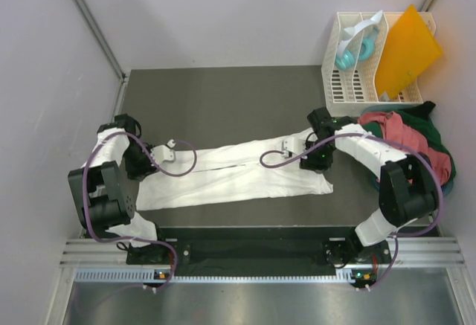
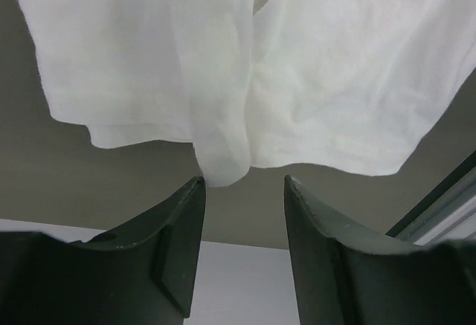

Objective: Fold and stack the t-shirts
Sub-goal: Fold the other side of the tshirt into a rectangle

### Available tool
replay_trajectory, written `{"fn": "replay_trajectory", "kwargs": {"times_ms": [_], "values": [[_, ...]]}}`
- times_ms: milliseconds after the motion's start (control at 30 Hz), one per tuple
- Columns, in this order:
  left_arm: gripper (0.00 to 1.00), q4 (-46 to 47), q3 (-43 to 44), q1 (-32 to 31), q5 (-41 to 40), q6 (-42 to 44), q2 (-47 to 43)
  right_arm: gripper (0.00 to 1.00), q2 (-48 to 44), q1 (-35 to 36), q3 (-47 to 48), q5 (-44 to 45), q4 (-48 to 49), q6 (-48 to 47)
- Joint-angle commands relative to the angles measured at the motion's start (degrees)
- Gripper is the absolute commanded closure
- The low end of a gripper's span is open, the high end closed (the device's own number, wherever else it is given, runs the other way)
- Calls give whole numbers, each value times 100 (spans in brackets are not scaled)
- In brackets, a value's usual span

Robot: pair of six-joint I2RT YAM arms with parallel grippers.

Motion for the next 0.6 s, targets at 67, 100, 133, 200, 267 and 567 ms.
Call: {"fn": "replay_trajectory", "kwargs": {"times_ms": [67, 100, 133, 200, 267, 567], "values": [[51, -641, 422, 178, 58, 206, 11, 44, -129, 56, -100, 21, -412, -375], [52, -624, 431, 195, 49, 207, 2, 44, -147, 48, -109, 47, -430, -393], [52, -641, 448, 213, 40, 224, 2, 44, -164, 56, -109, 64, -474, -411], [51, -606, 483, 248, 31, 242, -7, 43, -164, 56, -109, 82, -500, -455], [50, -440, 571, 301, 83, 173, -33, 42, -208, 56, -31, 82, -474, -473], [47, 317, 879, 336, 672, -461, -138, 49, -208, -137, 638, -383, 404, 537]]}}
